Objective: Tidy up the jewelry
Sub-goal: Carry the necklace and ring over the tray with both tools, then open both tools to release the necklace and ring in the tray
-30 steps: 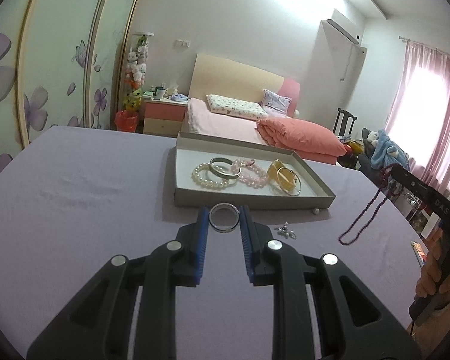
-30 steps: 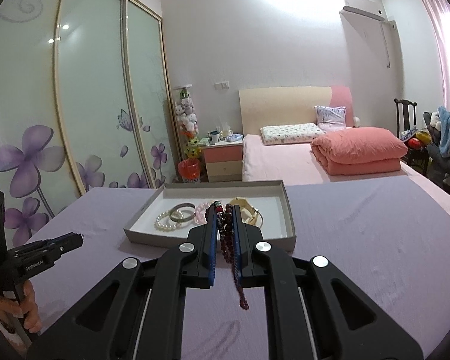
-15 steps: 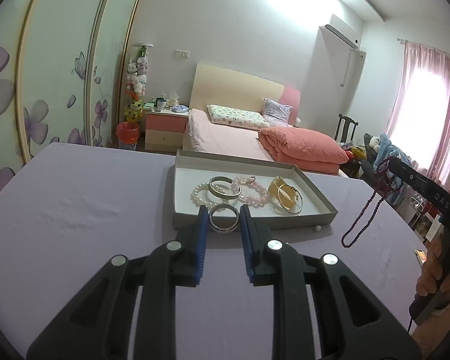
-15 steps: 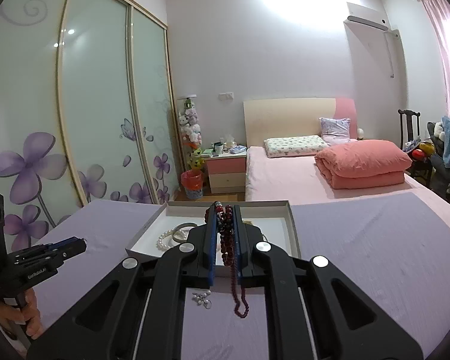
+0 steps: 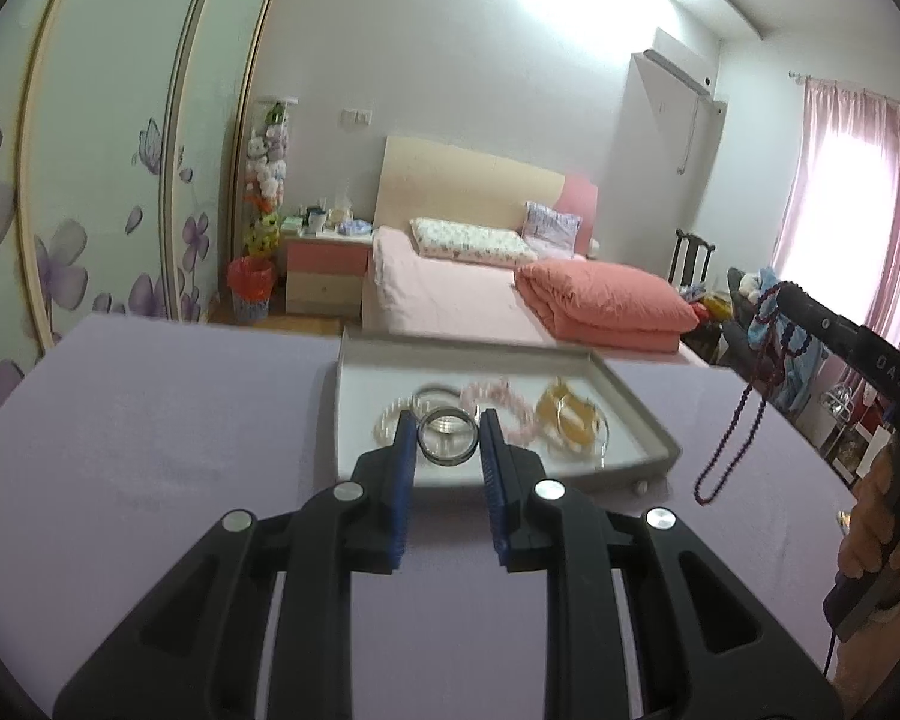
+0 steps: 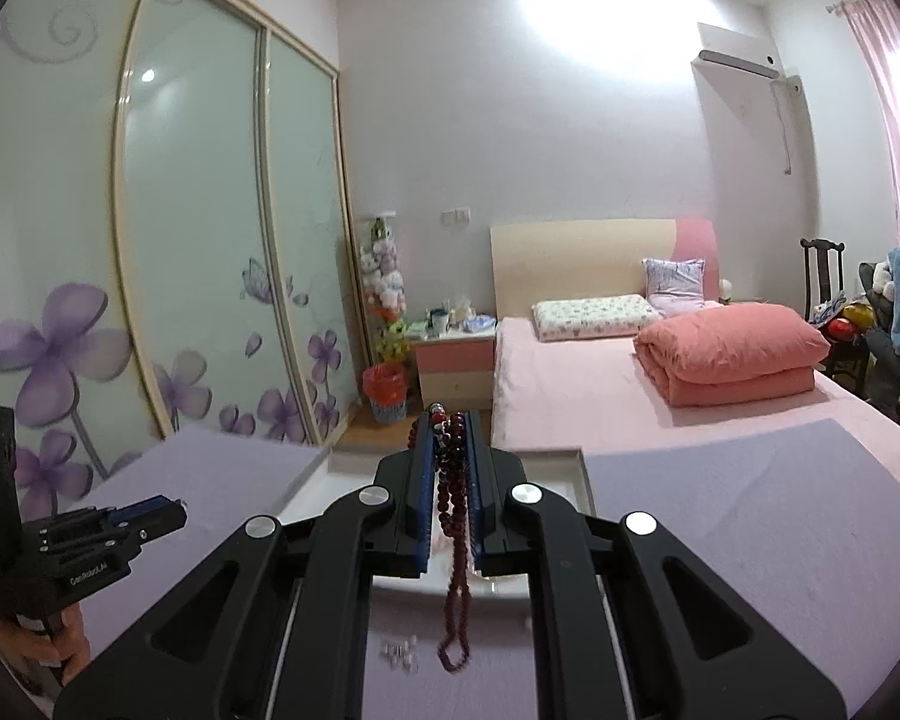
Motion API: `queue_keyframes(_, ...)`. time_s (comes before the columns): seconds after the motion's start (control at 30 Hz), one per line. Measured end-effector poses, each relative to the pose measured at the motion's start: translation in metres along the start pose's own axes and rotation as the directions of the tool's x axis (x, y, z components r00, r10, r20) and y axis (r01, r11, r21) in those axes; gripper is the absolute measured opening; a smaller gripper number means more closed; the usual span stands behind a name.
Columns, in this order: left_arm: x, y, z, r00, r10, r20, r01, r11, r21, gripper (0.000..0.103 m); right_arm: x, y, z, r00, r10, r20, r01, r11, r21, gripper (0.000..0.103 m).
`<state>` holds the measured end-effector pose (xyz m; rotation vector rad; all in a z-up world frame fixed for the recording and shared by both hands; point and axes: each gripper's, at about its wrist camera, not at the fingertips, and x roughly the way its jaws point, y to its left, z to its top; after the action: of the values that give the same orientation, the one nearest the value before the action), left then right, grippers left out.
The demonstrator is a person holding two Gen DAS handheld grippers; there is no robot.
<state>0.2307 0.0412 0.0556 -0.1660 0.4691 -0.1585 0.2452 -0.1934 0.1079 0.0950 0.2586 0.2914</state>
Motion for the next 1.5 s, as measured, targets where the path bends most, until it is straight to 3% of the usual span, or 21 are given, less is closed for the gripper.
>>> queue_keyframes(0.3,0.051,-0.008,0.042,0.999,-0.010,0.036,0.010,1.000,0.007,0.022,0.060,-0.017,0.017,1.000,-0.005,-0.019,0.006,0.998,0.068,0.010)
queue_keyframes(0.53,0.102,-0.011,0.045,1.000,-0.011,-0.017,0.011,1.000,-0.011,0.022,0.113,-0.023,-0.002,0.991,-0.007,-0.130,0.018,0.996,0.090,0.011)
queue_keyframes(0.57,0.109,-0.011,0.043,1.000,-0.011,-0.026,0.011,1.000,-0.010,0.022,0.118,-0.025,-0.007,0.989,-0.004,-0.149,0.019,0.995,0.102,0.013)
queue_keyframes(0.67,0.121,-0.011,0.041,0.999,-0.007,-0.042,0.006,1.000,-0.004,0.022,0.117,-0.028,-0.015,0.988,-0.002,-0.154,0.021,0.993,0.119,0.044)
queue_keyframes(1.17,0.191,-0.006,0.018,0.989,0.022,-0.145,-0.025,1.000,-0.015,0.022,0.121,-0.036,-0.025,0.983,0.007,-0.182,0.015,0.993,0.119,0.045)
queue_keyframes(1.5,0.202,0.001,0.007,0.986,0.021,-0.166,-0.025,0.999,-0.024,0.027,0.128,-0.037,-0.025,0.982,-0.007,-0.190,0.030,0.993,0.118,0.045)
